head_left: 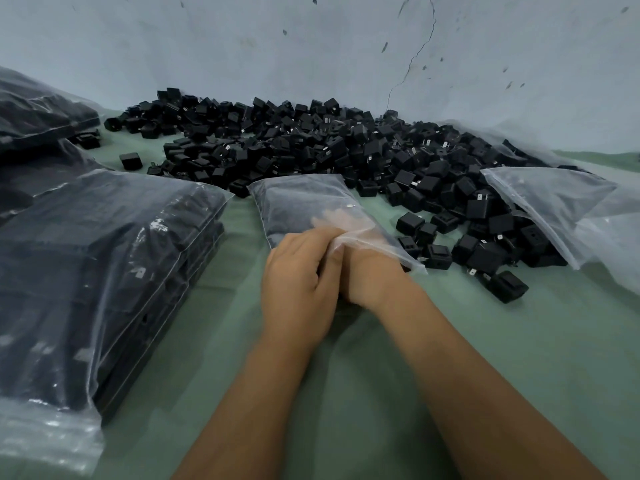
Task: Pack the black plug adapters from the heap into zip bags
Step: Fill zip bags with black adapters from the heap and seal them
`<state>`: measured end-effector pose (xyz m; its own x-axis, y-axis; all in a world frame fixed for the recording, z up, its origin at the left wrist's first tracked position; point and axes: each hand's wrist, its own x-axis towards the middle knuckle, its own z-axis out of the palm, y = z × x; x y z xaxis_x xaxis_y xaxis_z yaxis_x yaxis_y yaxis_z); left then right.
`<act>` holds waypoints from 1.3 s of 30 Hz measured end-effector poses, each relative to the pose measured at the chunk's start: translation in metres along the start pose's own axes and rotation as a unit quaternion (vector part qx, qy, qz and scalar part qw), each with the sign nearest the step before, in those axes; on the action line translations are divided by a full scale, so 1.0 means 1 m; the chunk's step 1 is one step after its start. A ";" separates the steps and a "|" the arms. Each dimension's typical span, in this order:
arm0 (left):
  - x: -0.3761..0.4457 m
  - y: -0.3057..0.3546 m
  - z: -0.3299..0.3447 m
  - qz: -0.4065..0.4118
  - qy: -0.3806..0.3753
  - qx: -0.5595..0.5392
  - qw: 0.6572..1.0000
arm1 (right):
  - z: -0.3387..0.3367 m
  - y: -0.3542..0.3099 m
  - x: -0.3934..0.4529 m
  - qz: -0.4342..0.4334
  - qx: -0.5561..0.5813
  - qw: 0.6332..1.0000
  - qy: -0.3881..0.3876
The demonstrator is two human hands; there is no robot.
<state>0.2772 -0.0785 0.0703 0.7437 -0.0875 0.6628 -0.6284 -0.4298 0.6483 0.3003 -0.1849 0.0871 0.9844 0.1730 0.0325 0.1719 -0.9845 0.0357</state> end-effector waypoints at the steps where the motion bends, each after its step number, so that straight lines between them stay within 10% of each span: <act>1: 0.000 0.000 0.000 -0.001 0.001 -0.003 1.000 | 0.002 0.002 -0.009 -0.014 0.031 0.997 0.076; 7: 0.000 0.003 -0.001 -0.037 -0.008 -0.006 0.999 | 0.003 0.003 -0.065 -0.063 0.118 0.894 0.427; 10: -0.001 0.005 -0.001 -0.065 -0.017 -0.003 0.998 | 0.001 0.020 -0.083 0.054 0.129 0.851 0.506; 13: -0.003 0.003 -0.001 -0.088 -0.029 -0.008 0.996 | 0.005 0.048 -0.093 0.243 0.145 0.817 0.503; 17: -0.003 0.002 -0.001 -0.108 -0.038 -0.019 0.993 | 0.014 0.082 -0.098 0.458 0.167 0.832 0.264; 23: -0.003 0.001 -0.001 -0.123 -0.046 -0.041 0.990 | 0.023 0.083 -0.091 0.332 0.238 0.879 0.247; 32: -0.004 -0.001 -0.001 -0.149 -0.049 -0.077 0.985 | 0.020 0.073 -0.092 0.348 0.331 0.825 0.299; 39: -0.004 -0.002 0.000 -0.146 -0.045 -0.076 0.985 | 0.008 0.061 -0.092 0.292 0.315 0.761 0.487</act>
<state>0.2758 -0.0772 0.0668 0.9112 -0.0628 0.4071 -0.4056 -0.3102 0.8598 0.2209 -0.2611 0.0781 0.4579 -0.6605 0.5950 0.0023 -0.6684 -0.7438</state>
